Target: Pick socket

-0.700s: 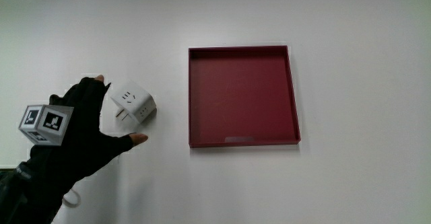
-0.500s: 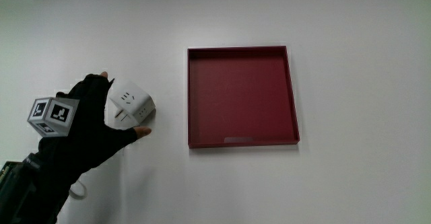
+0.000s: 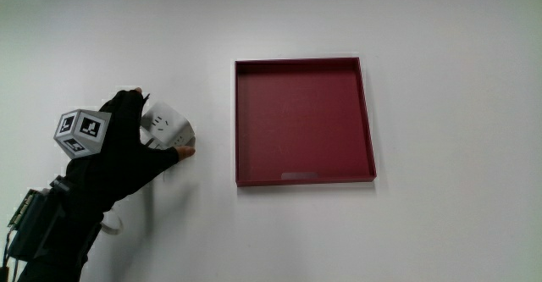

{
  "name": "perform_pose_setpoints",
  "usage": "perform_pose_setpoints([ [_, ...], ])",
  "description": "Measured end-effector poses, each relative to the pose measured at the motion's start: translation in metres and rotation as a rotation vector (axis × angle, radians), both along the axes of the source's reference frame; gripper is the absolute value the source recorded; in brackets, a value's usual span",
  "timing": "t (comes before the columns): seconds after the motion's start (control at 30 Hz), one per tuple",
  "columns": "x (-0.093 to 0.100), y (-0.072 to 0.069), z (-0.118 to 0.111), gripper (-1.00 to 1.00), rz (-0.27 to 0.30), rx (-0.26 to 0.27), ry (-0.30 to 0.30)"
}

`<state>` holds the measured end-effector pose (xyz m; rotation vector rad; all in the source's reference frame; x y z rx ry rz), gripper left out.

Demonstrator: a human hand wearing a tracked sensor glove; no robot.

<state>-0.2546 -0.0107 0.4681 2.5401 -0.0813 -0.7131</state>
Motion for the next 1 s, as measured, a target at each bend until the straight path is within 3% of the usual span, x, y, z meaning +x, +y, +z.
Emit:
perform_pose_setpoints([
  [0.6,-0.009,-0.005,0.039,0.0,-0.059,-0.06,0.0],
  [0.77,-0.007,-0.006,0.042,0.22,-0.066,-0.066,0.022],
  [1.0,-0.008,-0.004,0.044,0.52,-0.074,-0.055,0.004],
])
